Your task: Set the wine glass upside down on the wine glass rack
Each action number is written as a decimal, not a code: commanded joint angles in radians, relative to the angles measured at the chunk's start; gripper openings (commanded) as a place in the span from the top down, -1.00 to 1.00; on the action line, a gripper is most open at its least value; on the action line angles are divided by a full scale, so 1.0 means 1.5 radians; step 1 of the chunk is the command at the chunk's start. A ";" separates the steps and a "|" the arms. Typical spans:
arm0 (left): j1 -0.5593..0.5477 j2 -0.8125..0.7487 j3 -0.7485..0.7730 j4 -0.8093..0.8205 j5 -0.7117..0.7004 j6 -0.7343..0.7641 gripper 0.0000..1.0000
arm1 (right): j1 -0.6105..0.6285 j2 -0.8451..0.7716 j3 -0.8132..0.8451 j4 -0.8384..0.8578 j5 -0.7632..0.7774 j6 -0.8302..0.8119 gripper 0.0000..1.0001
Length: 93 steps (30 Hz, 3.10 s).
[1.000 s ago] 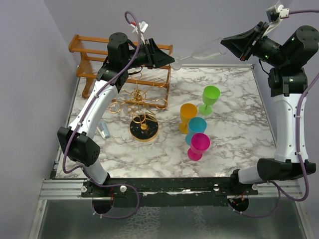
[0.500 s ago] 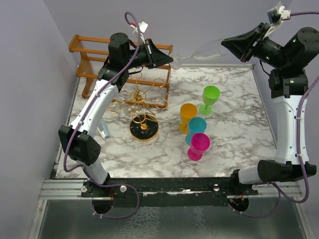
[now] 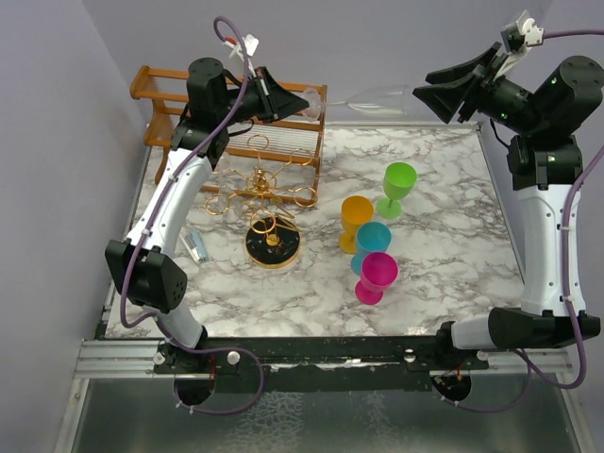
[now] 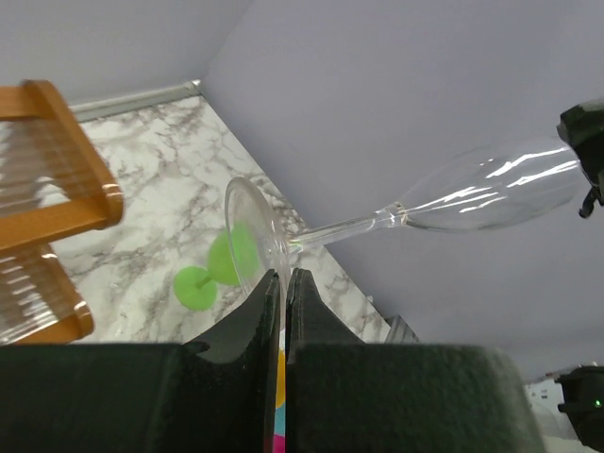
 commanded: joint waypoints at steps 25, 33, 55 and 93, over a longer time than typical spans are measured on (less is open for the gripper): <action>0.254 -0.157 0.168 -0.238 -0.283 0.522 1.00 | 0.001 -0.033 -0.041 -0.104 0.149 -0.234 -0.52; 0.253 -0.160 0.258 -0.367 -0.384 0.744 1.00 | 0.002 -0.057 -0.096 -0.145 0.159 -0.311 -0.54; 0.213 -0.164 0.269 -0.549 -0.438 1.044 1.00 | 0.002 -0.082 -0.145 -0.153 0.184 -0.339 -0.56; -0.072 -0.107 0.101 -0.443 -0.591 1.302 1.00 | 0.002 -0.102 -0.175 -0.151 0.182 -0.341 -0.57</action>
